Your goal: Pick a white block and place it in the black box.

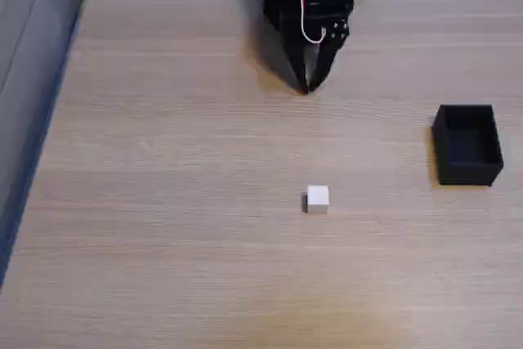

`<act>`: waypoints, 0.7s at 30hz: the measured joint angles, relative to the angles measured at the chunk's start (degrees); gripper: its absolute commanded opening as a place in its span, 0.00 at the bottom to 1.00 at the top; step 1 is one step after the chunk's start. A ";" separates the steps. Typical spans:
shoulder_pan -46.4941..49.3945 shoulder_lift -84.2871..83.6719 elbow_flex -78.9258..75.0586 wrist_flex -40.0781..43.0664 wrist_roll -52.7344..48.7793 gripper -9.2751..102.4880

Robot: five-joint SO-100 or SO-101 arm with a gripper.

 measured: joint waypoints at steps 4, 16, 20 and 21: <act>-0.70 0.00 0.00 0.00 0.00 0.08; -1.41 0.00 0.00 0.00 -0.09 0.08; -2.46 0.00 0.00 0.00 -0.09 0.08; -2.46 0.00 0.00 0.00 -0.09 0.08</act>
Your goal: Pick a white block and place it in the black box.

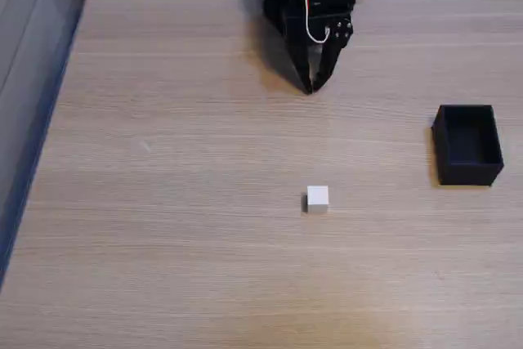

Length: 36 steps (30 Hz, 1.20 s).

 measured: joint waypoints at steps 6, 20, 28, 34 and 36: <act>0.97 0.00 0.00 0.00 0.00 0.08; 1.14 0.00 0.00 0.00 0.00 0.08; 1.67 0.00 0.00 -0.09 -1.32 0.08; 3.34 -0.44 -0.09 -0.09 -2.90 0.08; 3.34 -1.23 -0.88 0.09 -3.16 0.08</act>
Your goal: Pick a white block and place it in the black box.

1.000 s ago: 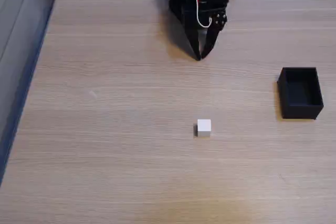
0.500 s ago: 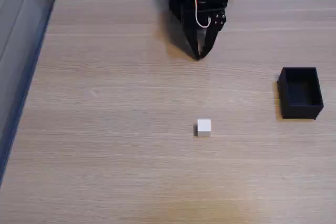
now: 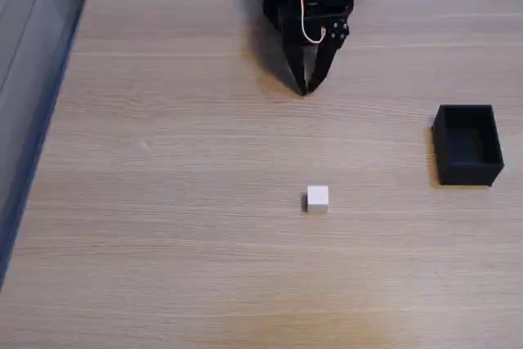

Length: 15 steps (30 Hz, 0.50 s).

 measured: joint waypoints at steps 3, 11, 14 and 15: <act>-0.09 -2.81 -3.16 0.53 -0.09 0.08; -1.05 -17.93 -16.17 -0.35 -1.14 0.10; -1.05 -25.40 -21.09 -2.55 -0.62 0.13; -1.05 -28.04 -22.59 -3.43 -0.18 0.14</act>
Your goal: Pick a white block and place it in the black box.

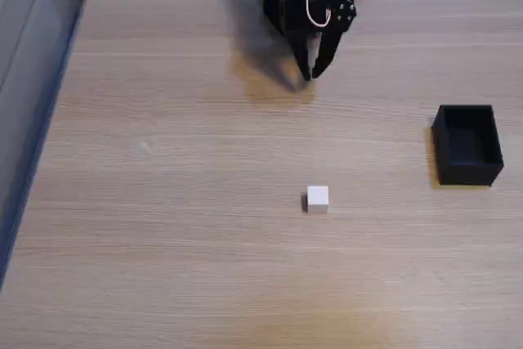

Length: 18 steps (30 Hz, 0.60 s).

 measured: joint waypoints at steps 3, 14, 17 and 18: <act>0.00 -7.82 -4.31 -2.90 1.67 0.17; 2.29 -24.43 -9.76 -16.52 4.04 0.31; 3.16 -28.92 -11.25 -18.98 3.69 0.32; 3.34 -30.41 -11.78 -19.86 3.52 0.32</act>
